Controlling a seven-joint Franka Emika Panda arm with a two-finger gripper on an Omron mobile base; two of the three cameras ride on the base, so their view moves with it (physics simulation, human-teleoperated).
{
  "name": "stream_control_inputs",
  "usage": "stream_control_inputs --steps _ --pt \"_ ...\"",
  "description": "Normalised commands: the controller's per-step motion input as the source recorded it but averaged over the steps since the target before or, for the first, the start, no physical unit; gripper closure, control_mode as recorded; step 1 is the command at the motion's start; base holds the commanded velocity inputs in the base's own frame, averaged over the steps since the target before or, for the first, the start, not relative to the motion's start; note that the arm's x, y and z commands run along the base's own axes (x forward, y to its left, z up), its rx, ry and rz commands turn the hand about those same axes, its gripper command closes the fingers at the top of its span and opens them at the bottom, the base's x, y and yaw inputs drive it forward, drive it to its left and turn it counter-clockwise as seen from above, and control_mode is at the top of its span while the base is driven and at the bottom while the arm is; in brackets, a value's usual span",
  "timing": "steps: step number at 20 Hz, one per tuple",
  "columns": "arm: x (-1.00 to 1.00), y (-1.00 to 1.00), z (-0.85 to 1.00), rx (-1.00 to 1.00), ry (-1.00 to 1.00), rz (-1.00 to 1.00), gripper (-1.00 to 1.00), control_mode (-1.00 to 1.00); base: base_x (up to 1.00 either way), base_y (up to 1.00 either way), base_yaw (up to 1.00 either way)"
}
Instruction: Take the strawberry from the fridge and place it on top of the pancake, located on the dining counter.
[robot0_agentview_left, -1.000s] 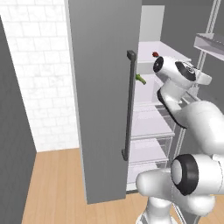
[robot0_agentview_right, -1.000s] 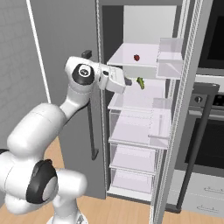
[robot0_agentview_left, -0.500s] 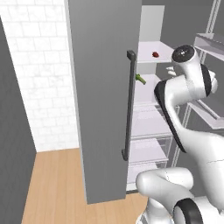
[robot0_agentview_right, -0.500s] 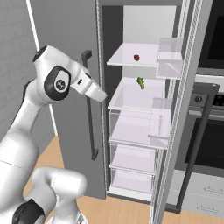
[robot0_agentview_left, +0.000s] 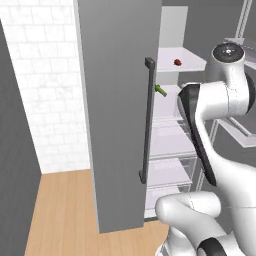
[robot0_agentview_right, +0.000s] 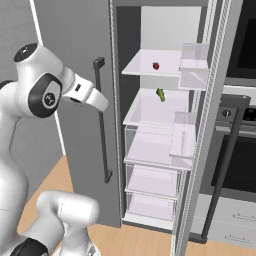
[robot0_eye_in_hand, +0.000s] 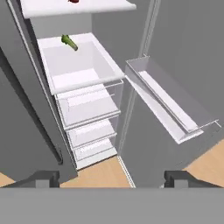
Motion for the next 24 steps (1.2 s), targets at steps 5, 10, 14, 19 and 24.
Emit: stream_control_inputs --steps 5,10,14,19,24 --pt "-0.25 0.16 -0.46 0.03 -0.19 0.38 -1.0 -1.0 0.0 0.0 0.0" --pt "-0.29 0.0 -0.2 0.0 -0.15 0.13 -1.0 -1.0 0.0 0.0 0.0" --pt "-0.26 0.09 0.01 0.0 0.0 0.0 -1.0 -1.0 0.0 0.0 0.0" --pt "-0.44 0.06 0.0 0.0 -0.01 0.0 -1.0 -1.0 0.0 0.0 0.0" --pt "-0.3 0.0 0.0 0.0 -0.03 0.0 -1.0 1.0 -0.07 0.0 0.0"
